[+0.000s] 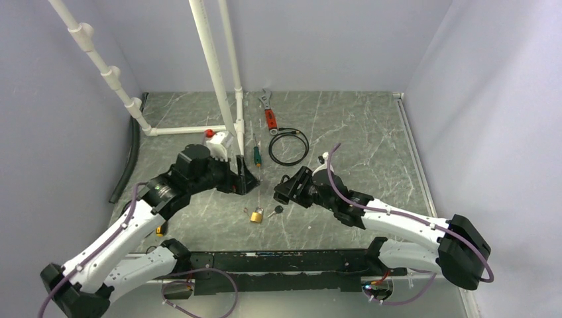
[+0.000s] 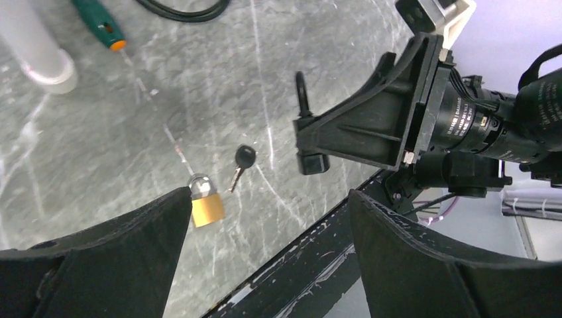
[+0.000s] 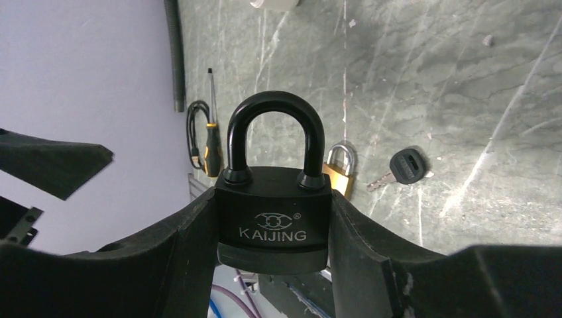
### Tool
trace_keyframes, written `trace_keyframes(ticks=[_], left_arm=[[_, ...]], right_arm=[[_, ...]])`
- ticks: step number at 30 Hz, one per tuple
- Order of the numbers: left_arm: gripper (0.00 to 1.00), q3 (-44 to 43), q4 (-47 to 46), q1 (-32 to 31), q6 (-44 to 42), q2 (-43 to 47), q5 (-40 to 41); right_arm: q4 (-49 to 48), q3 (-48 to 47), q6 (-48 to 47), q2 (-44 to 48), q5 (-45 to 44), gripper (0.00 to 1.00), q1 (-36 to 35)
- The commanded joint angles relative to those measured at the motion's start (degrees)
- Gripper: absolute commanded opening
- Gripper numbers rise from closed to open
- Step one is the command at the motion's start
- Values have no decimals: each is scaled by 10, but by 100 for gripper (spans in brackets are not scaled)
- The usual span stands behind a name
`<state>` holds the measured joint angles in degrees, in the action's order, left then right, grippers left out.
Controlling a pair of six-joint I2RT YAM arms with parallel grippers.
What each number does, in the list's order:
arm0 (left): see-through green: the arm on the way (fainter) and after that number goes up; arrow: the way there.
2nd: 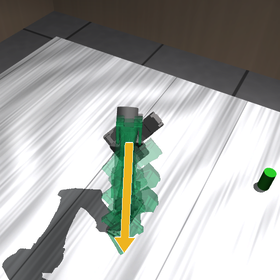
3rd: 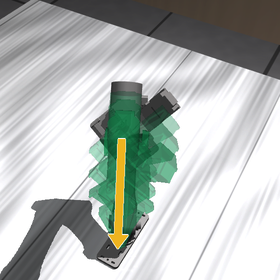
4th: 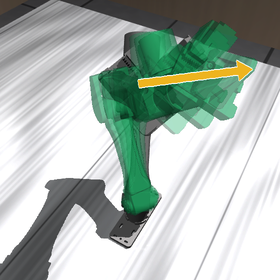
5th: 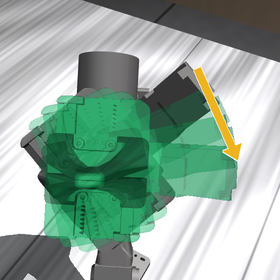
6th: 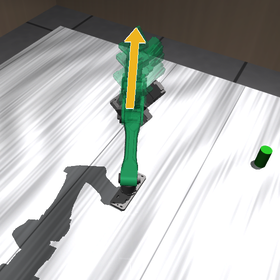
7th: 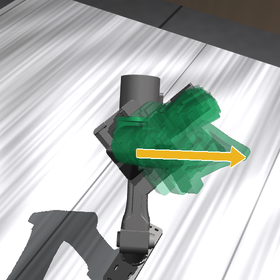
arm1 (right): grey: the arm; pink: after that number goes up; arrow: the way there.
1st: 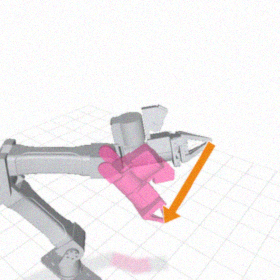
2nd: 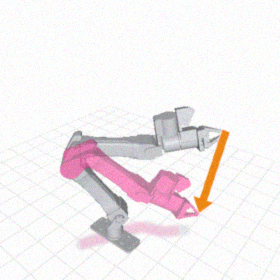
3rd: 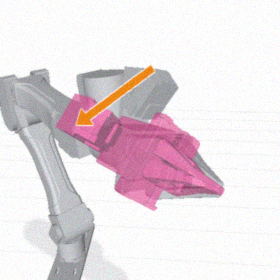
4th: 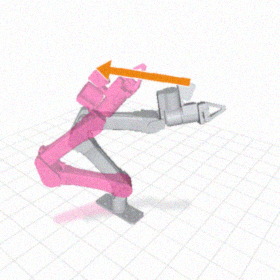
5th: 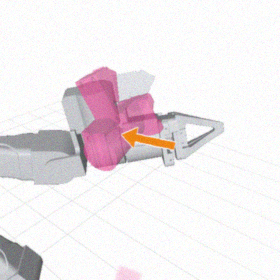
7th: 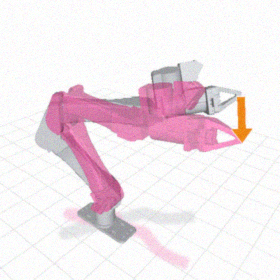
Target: Unlock with the key
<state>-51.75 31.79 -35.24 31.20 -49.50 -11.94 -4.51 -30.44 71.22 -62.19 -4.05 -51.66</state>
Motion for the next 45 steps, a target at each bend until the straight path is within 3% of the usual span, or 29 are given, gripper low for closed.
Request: trace_keyframes(ticks=[1,5,11,17,40,45], left_arm=[[91,7,-82,-77,15,-49,79],[87,6,-119,-141,5,-91,118],[78,-1,-154,-184,-2,-154,158],[68,14,-198,-189,13,-174,167],[70,113,-408,-191,69,-154,179],[61,141,-454,-190,69,-137,195]], right_arm=[[-44,-57,16,8,-8,0,3],[-43,-54,21,19,-13,0,3],[-41,-46,25,41,-16,0,4],[-52,-38,33,56,-15,0,4],[-135,-10,64,41,38,0,4],[-139,-11,62,38,58,0,4]])
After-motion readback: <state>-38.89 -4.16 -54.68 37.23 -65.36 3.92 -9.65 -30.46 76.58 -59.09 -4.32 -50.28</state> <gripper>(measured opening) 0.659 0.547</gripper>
